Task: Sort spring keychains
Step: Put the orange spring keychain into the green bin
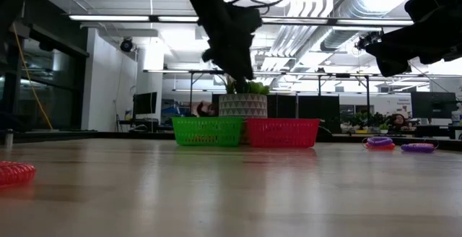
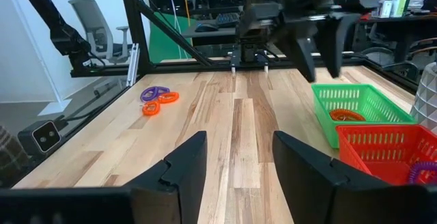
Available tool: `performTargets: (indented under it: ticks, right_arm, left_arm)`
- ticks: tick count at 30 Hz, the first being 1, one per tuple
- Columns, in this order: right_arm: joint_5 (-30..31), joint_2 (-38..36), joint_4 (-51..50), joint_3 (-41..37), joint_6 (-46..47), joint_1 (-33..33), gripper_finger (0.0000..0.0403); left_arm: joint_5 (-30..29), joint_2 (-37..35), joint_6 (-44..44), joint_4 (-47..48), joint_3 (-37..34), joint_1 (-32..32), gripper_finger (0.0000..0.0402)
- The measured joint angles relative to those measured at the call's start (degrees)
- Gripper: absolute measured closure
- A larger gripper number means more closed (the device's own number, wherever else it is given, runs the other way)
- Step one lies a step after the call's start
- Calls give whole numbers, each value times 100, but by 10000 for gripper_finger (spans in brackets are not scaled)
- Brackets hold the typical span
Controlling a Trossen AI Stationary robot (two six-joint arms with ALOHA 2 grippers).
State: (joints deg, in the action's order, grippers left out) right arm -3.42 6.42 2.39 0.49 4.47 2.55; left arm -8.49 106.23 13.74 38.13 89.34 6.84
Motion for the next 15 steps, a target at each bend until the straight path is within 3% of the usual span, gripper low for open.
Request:
performTargets:
  ticks: [10, 15]
  right_arm:
    - [0, 0, 0, 0, 0, 0, 245]
    - [1, 0, 0, 1, 0, 0, 240]
  left_arm:
    - [-316, -627, 30, 1253, -27, -358, 234]
    - [-325, -1221, 325, 1261, -741, -643, 234]
